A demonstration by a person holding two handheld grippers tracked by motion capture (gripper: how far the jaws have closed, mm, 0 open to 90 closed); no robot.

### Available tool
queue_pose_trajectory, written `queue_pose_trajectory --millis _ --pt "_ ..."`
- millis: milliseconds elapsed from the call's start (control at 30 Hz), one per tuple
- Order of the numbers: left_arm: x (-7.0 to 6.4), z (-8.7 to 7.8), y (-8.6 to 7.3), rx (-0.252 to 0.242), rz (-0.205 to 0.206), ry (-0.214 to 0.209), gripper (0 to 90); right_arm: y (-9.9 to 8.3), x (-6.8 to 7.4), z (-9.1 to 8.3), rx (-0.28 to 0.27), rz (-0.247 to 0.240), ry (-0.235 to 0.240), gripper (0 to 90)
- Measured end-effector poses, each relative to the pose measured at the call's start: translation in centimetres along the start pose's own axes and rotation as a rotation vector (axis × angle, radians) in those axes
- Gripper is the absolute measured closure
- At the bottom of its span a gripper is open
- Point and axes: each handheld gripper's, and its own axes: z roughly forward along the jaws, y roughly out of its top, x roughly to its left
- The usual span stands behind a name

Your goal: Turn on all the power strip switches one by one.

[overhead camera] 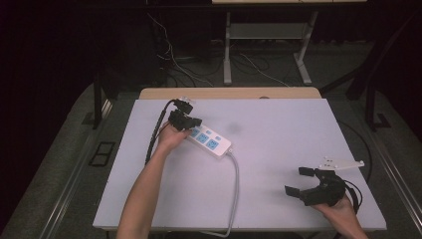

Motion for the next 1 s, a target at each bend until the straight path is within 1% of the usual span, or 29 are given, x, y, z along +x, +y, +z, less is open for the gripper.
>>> queue_pose_trajectory --millis 67,133,200,267,300,333,400,433,467,500,533,567,600,733,800,867,933,967,1000 --pt "-0.1 -0.8 0.0 -0.026 -0.011 -0.015 89.4 0.0 0.0 -0.1 -0.004 0.001 -0.002 0.6" --pt "-0.2 -1.4 -0.1 -0.038 -0.017 -0.031 89.0 0.0 0.0 -0.1 -0.008 0.003 -0.004 0.6" --pt "-0.4 -1.8 -0.2 -0.03 -0.024 -0.015 72.3 0.0 -0.1 -0.1 -0.006 0.006 -0.006 0.6" --pt "-0.5 -2.3 -0.5 -0.047 -0.024 -0.025 64.1 0.0 -0.1 -0.1 -0.005 0.006 -0.007 0.6" --pt "-0.6 -2.6 -0.7 -0.06 -0.036 -0.032 57.9 0.0 -0.1 -0.1 -0.005 0.005 -0.007 0.6" --pt "-0.6 -2.9 -0.9 -0.066 -0.042 -0.037 48.3 0.0 -0.1 -0.1 -0.004 0.004 -0.006 0.6" --pt "-0.8 -3.4 -1.2 -0.065 -0.05 -0.044 32.2 0.0 0.0 -0.1 -0.004 0.004 -0.005 0.6" --pt "-0.9 -3.7 -1.4 -0.07 -0.058 -0.044 24.7 0.0 0.0 0.0 -0.004 0.005 -0.004 0.6" --pt "-0.9 -4.0 -1.6 -0.071 -0.059 -0.054 17.9 0.0 0.0 0.0 -0.003 0.005 -0.005 0.6" --pt "-0.9 -4.2 -1.8 -0.074 -0.065 -0.05 11.4 0.0 0.0 0.0 -0.004 0.005 -0.005 0.6" --pt "-1.0 -4.5 -2.1 -0.08 -0.072 -0.055 9.3 0.0 -0.1 0.0 -0.003 0.005 -0.005 0.6" --pt "-1.0 -4.7 -2.3 -0.081 -0.08 -0.06 3.9 0.0 -0.1 0.0 -0.003 0.006 -0.006 0.5" --pt "-1.0 -4.9 -2.5 -0.081 -0.089 -0.055 0.0 0.0 -0.1 0.0 -0.003 0.006 -0.006 0.6" --pt "-1.6 -5.8 -3.5 -0.109 -0.093 -0.055 0.0 0.0 -0.1 -0.1 -0.008 0.008 -0.006 0.5" --pt "-2.1 -6.1 -3.9 -0.105 -0.075 -0.05 0.0 -0.1 -0.2 -0.2 -0.009 0.01 -0.006 0.6" --pt "-2.7 -6.5 -4.4 -0.118 -0.067 -0.058 0.0 -0.1 -0.2 -0.2 -0.01 0.01 -0.007 0.6" --pt "-3.3 -6.9 -4.8 -0.133 -0.053 -0.049 0.0 -0.1 -0.2 -0.2 -0.012 0.011 -0.007 0.6" --pt "-3.3 -6.9 -4.8 -0.133 -0.053 -0.049 0.0 -0.1 -0.2 -0.2 -0.012 0.011 -0.007 0.6" --pt "-3.7 -7.4 -5.2 -0.148 -0.052 -0.054 0.0 -0.1 -0.2 -0.3 -0.013 0.012 -0.006 0.6"
